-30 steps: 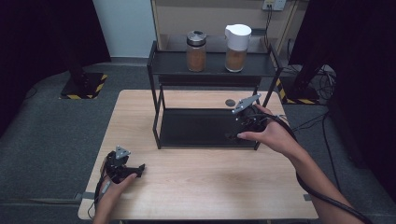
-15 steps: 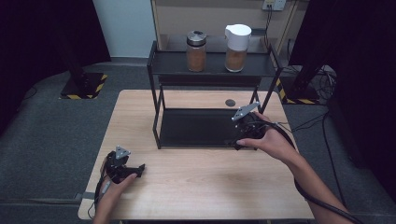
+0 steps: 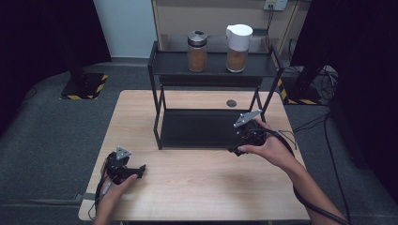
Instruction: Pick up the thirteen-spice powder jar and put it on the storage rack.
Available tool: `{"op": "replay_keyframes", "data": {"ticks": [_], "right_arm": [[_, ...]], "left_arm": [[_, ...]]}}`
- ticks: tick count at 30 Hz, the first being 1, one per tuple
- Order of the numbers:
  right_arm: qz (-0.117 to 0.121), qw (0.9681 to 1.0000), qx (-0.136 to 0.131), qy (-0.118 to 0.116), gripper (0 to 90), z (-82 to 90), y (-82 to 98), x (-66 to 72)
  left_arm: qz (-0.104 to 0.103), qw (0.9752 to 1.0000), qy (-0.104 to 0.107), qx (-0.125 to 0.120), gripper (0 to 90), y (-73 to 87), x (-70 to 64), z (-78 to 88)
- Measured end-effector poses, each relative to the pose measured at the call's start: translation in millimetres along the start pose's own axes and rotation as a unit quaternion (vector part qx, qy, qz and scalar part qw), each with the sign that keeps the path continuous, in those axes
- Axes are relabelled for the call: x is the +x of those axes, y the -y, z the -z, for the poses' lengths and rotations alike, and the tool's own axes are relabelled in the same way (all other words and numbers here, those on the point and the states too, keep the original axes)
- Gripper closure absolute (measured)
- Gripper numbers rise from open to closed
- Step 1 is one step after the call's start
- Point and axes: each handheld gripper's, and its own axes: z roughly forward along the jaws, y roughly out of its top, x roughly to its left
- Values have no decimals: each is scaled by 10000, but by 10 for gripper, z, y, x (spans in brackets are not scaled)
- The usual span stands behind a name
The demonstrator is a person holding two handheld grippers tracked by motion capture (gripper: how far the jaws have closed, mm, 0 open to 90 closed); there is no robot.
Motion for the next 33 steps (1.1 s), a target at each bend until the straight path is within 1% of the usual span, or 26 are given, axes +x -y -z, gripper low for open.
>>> {"op": "replay_keyframes", "data": {"ticks": [6,10,12,24,33], "right_arm": [[-130,9999,30,-6,76,-71,108,18],[-157,9999,33,-21,76,-127,184,31],[-220,9998,22,-23,76,-150,226,51],[-321,9993,-74,-177,73,-276,477,136],[-402,9985,-187,-318,69,-381,684,159]], "left_arm": [[2,10000,0,1,0,-1,0,0],[4,10000,-4,0,0,0,-2,0],[15,10000,-14,1,0,1,-8,2],[24,10000,-28,0,0,3,-14,3],[26,10000,-32,0,0,3,-16,3]]}}
